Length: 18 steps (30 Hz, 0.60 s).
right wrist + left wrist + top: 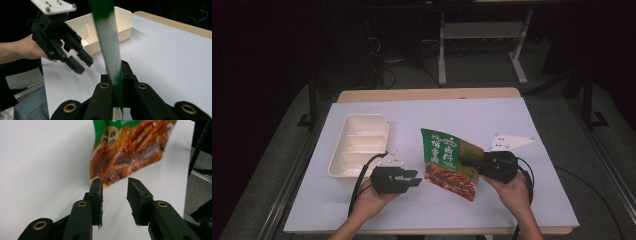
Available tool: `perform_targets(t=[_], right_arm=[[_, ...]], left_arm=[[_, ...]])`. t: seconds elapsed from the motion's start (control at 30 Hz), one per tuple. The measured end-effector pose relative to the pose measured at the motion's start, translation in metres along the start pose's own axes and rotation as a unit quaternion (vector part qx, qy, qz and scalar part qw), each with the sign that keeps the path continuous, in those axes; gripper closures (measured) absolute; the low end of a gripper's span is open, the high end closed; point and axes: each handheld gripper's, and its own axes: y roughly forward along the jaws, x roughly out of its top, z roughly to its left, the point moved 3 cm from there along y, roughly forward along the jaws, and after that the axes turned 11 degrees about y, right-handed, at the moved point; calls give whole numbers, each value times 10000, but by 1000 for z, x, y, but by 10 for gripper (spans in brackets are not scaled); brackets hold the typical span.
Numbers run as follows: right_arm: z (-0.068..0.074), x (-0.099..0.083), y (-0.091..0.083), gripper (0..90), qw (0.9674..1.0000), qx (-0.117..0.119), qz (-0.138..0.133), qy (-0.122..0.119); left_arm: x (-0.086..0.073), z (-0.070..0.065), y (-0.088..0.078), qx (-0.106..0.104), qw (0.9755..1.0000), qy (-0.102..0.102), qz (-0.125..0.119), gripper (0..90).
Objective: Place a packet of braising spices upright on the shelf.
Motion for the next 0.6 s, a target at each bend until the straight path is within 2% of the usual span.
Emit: perform_targets(t=[0.03,0.23,0.33,0.57,0.6], right_arm=[[1,2,0,897,10000,-17,10,-29],[4,14,4,897,9997,-167,96,-127],[5,19,7,898,9997,-189,106,-131],[6,33,16,898,9994,-241,182,-180],[6,35,18,898,9994,-246,187,-176]], left_arm=[[-2,-1,-1,10,10000,68,3,645],[-10,-11,-5,77,9998,170,-114,614],[-16,-14,-8,68,9998,146,-118,593],[-27,-21,-11,150,9994,267,-147,559],[-29,-23,-11,160,9995,189,-196,558]])
